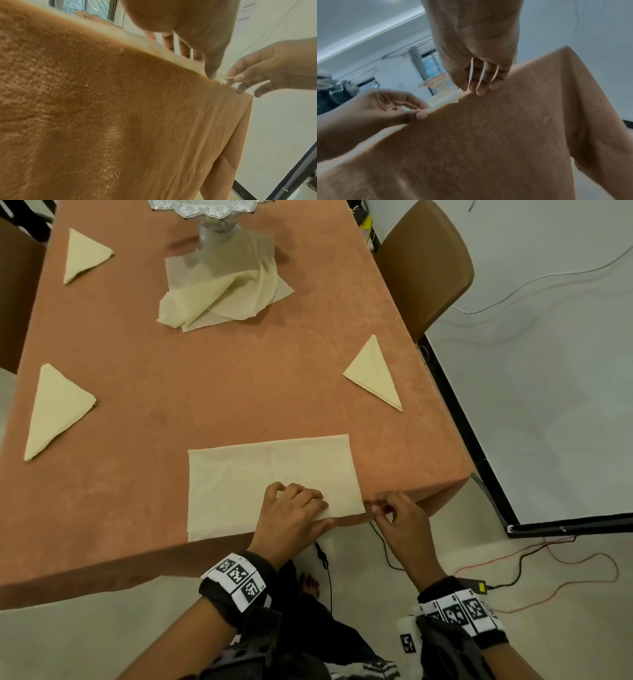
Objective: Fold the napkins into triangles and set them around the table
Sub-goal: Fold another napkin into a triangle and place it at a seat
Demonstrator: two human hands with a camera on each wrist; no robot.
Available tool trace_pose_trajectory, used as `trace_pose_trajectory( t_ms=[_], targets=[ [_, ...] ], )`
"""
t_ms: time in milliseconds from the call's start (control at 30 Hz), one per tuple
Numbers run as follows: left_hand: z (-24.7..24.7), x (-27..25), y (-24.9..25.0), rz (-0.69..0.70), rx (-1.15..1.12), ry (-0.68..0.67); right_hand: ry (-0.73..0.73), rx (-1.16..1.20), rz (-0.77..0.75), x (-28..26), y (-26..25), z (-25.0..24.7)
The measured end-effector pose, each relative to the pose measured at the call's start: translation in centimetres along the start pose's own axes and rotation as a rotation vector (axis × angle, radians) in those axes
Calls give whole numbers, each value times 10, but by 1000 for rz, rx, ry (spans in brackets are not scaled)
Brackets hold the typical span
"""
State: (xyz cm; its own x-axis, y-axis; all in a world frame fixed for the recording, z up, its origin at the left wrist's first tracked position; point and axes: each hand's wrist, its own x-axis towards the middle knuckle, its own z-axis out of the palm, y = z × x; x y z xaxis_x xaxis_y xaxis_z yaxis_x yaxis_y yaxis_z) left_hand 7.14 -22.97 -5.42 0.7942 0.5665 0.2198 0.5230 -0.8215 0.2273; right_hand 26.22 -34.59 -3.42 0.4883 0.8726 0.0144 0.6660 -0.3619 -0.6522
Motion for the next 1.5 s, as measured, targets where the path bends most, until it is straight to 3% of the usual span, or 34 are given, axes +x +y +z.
trace_pose_trajectory(
  t_ms=[100,233,367,500,600,733,833,967,1100,1200,1367,1500],
  targets=[
    [-16,0,-8,-111,-35,17,37,58,89,8,-13,-6],
    [-44,11,-58,-389,-46,97,17,-52,-57,64,-35,-8],
    [-66,28,-128,-599,64,-170,-211,-186,-101,138,-46,5],
    [-77,35,-166,-637,15,-351,-385,-352,-160,167,-55,18],
    [-81,46,-175,-614,-13,-383,-463,-394,-181,184,-61,16],
    [-81,48,-180,-603,-32,-424,-716,-398,-108,200,-68,8],
    [-78,42,-182,-606,-52,-384,-634,-531,-201,194,-59,14],
    [-74,39,-182,-660,-126,-261,-434,-469,-196,199,-65,19],
    [-80,30,-174,-707,-93,-97,-326,-530,-271,190,-75,14],
    [-86,1,-148,-618,-85,28,-234,-452,-311,155,-64,3],
    [-76,-65,-103,-492,31,-144,-416,-430,-358,100,-24,-7],
    [-68,-88,-93,-527,52,-134,-341,-385,-487,81,-2,-8]
  ],
)
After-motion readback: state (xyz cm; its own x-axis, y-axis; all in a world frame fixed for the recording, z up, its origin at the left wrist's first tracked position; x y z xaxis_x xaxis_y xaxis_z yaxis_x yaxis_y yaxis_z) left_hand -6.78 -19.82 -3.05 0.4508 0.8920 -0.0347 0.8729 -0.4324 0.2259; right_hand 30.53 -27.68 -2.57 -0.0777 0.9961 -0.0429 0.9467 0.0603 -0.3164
